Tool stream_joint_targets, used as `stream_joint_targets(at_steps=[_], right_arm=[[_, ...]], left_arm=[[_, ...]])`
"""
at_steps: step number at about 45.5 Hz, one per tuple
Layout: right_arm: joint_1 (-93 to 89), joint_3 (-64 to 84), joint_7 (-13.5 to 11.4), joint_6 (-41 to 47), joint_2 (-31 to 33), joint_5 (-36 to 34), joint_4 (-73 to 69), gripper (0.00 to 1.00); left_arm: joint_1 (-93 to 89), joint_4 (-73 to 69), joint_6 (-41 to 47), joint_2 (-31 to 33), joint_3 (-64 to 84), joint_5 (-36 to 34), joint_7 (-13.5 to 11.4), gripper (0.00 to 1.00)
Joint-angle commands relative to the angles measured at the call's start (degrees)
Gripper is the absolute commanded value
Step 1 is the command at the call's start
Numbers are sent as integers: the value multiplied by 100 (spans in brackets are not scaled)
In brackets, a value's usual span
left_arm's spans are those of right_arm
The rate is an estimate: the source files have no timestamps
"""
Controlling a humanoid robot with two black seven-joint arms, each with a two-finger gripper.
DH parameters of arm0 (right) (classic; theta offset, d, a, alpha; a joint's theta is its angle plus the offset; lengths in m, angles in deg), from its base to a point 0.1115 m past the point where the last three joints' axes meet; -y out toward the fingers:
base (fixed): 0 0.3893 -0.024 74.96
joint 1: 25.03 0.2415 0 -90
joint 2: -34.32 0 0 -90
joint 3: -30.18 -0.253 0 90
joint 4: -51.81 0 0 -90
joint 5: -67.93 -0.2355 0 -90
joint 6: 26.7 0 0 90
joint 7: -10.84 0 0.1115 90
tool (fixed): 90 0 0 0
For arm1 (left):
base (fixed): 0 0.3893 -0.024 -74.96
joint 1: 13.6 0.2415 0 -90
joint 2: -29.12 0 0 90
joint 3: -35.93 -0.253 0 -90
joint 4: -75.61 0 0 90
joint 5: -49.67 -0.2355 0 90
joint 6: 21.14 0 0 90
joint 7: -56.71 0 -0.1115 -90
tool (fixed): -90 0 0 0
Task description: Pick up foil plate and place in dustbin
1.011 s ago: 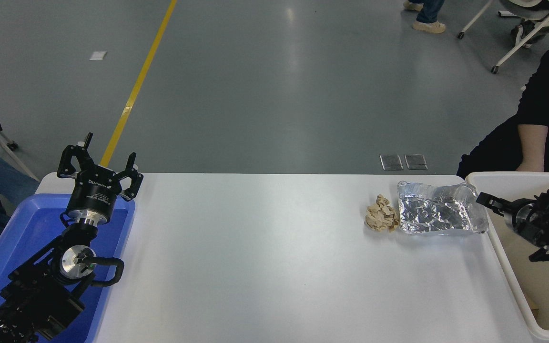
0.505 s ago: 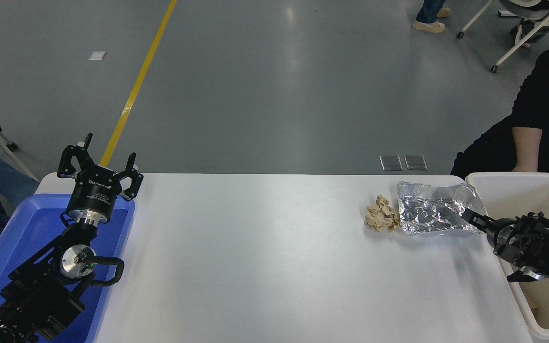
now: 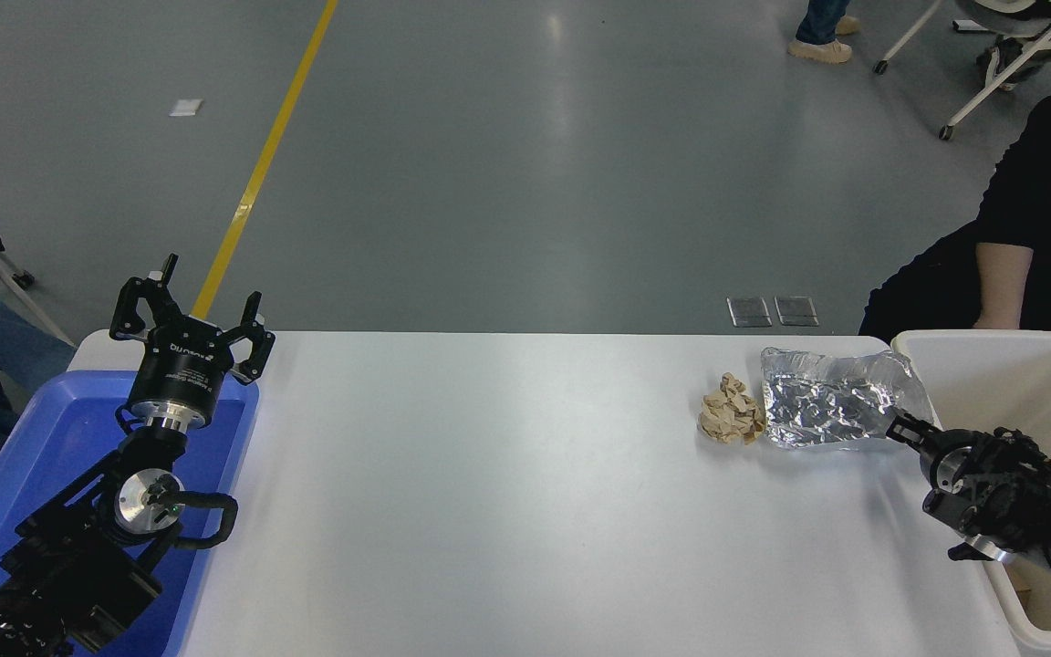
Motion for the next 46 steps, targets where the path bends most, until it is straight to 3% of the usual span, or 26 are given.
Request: stream_joint_targets(at_steps=[1, 11, 22, 30, 39, 46], right_arm=[[-166, -15, 0, -281, -47, 7, 15, 48], [-201, -23, 0, -317, -73, 7, 15, 27], [-192, -32, 9, -317, -99, -1, 15, 22], [-192, -32, 53, -317, -108, -1, 15, 1], [-192, -164, 237, -299, -91, -10, 15, 0], [-148, -190, 237, -299, -55, -10, 15, 0]], left_arm=[[0, 2, 2, 0, 1, 0, 4, 98], [0, 2, 2, 0, 1, 0, 4, 98], [0, 2, 2, 0, 1, 0, 4, 98], [0, -7, -7, 0, 1, 0, -5, 98], [0, -7, 1, 0, 1, 0, 4, 98], [0, -7, 2, 0, 1, 0, 4, 98]])
